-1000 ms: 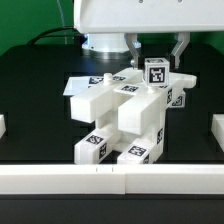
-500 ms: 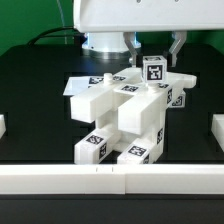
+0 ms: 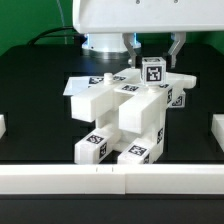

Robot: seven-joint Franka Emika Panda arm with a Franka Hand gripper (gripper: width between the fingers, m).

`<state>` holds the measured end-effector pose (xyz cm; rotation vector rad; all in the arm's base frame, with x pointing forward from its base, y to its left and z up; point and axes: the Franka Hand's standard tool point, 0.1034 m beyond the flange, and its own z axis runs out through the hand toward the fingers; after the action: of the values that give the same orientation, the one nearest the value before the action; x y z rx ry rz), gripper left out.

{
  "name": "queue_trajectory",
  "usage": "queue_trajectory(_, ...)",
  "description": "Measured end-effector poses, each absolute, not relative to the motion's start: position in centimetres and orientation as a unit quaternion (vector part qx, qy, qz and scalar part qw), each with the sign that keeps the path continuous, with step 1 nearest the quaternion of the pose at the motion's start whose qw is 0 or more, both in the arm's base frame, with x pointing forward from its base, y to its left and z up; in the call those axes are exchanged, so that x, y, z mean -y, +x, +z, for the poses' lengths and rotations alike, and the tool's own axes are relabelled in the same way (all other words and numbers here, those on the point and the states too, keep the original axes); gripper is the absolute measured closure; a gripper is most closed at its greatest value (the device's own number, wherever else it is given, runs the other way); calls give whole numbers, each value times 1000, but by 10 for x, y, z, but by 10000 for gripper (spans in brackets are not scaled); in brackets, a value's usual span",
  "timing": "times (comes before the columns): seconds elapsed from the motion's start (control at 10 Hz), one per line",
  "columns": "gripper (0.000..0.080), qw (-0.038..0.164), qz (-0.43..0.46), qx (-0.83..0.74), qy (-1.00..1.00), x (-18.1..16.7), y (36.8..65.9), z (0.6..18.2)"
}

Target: Assemble chair

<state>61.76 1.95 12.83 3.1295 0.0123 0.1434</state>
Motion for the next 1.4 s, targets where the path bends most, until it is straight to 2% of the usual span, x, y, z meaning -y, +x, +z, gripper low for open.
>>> queue_trajectory(1.4, 514, 6, 52, 10, 999, -15, 621, 127)
